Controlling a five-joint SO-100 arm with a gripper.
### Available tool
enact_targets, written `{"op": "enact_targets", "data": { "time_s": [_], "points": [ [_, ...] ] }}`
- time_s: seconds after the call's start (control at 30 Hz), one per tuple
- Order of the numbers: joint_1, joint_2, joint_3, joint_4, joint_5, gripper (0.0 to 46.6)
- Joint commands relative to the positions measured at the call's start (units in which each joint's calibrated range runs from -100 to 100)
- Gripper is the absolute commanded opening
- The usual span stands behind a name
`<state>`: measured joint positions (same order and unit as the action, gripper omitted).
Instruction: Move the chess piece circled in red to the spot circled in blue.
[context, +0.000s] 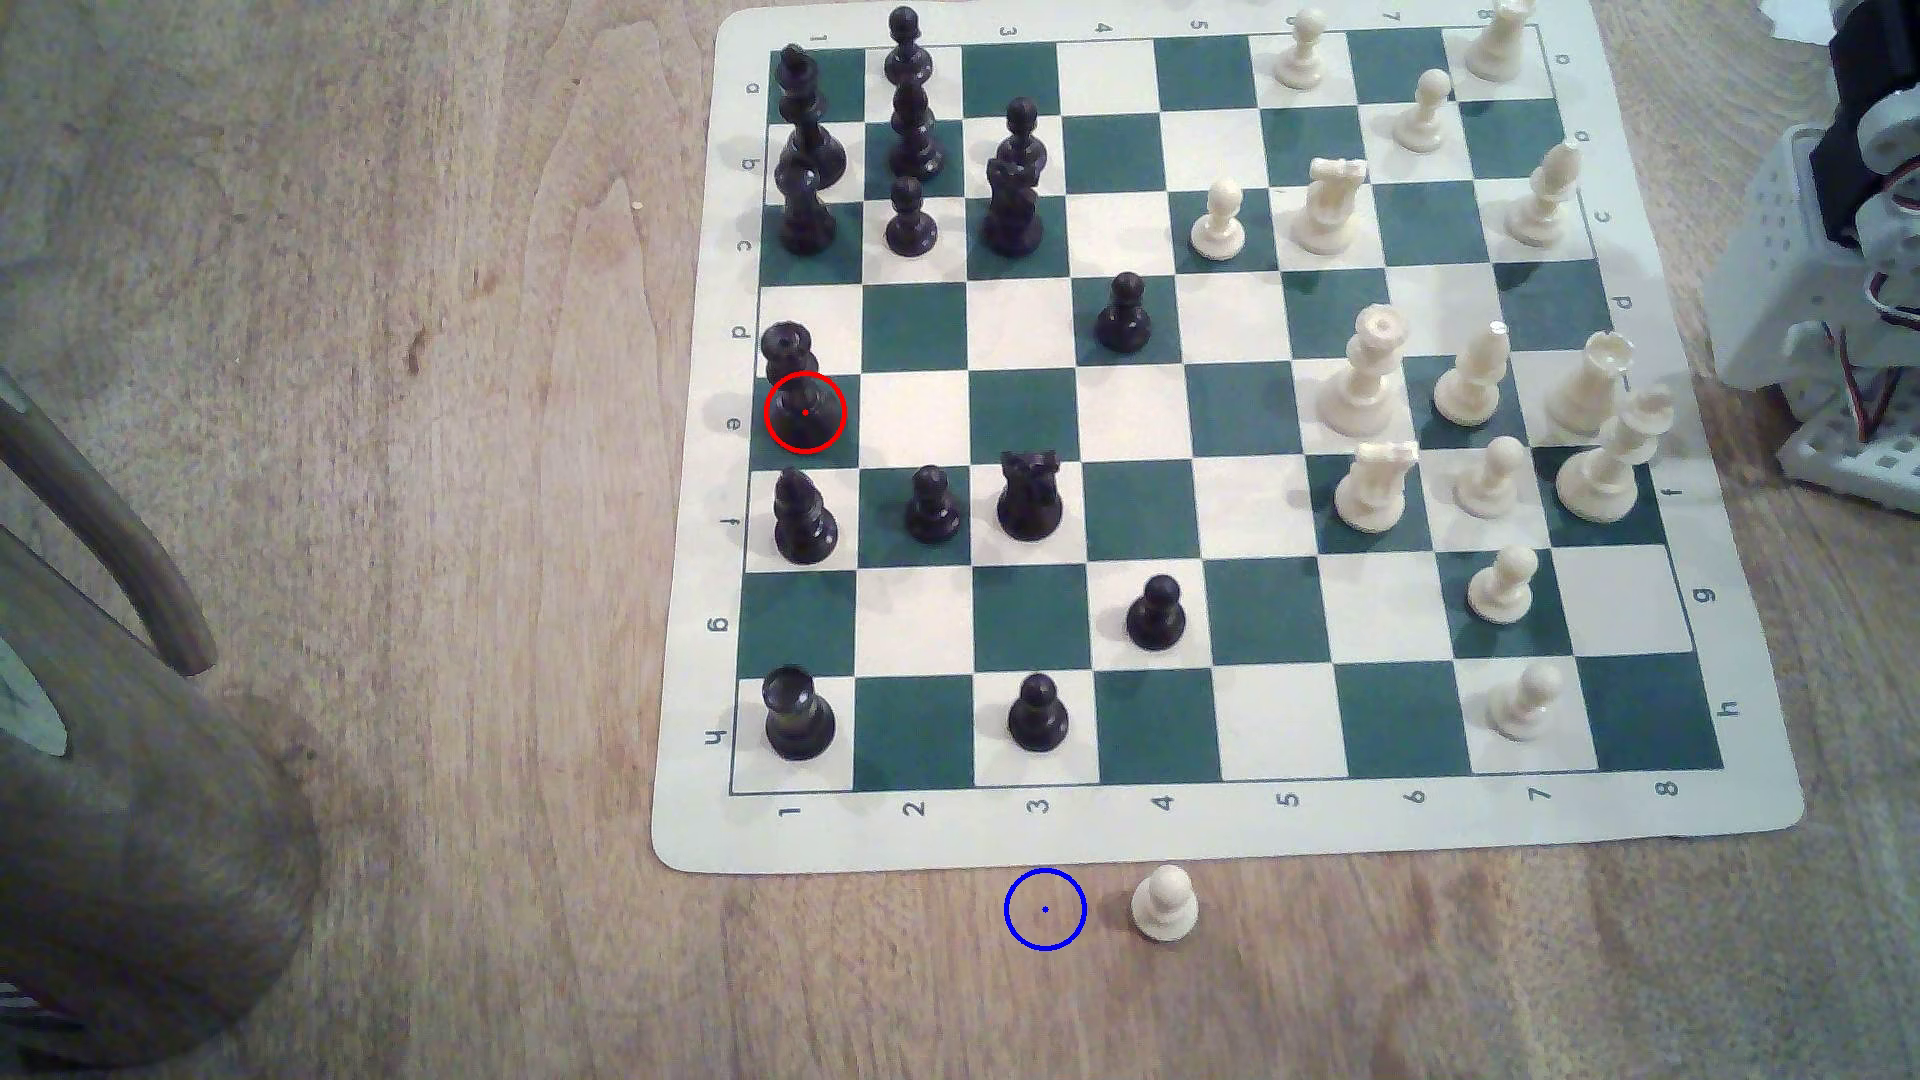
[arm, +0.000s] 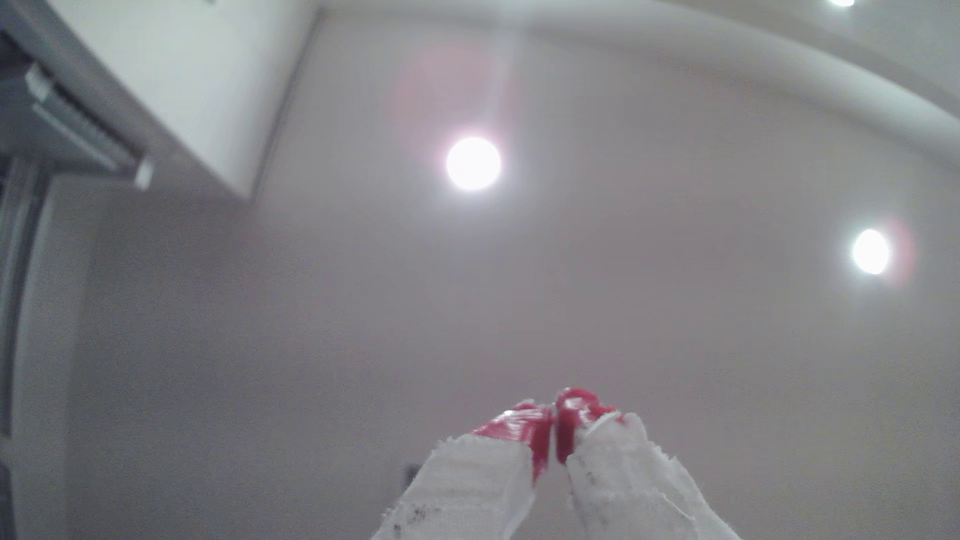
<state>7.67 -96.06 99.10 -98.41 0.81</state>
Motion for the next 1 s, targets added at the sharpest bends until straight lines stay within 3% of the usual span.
{"op": "enact_targets", "data": {
  "time_s": [0.0, 0.33, 0.97],
  "points": [
    [-4.1, 0.2, 0.9, 0.9, 0.2, 0.2],
    [-4.2, 0.2, -0.9, 14.9, 0.2, 0.2],
    [-2.9, 0.3, -21.7, 86.0, -0.1, 0.2]
  ]
}}
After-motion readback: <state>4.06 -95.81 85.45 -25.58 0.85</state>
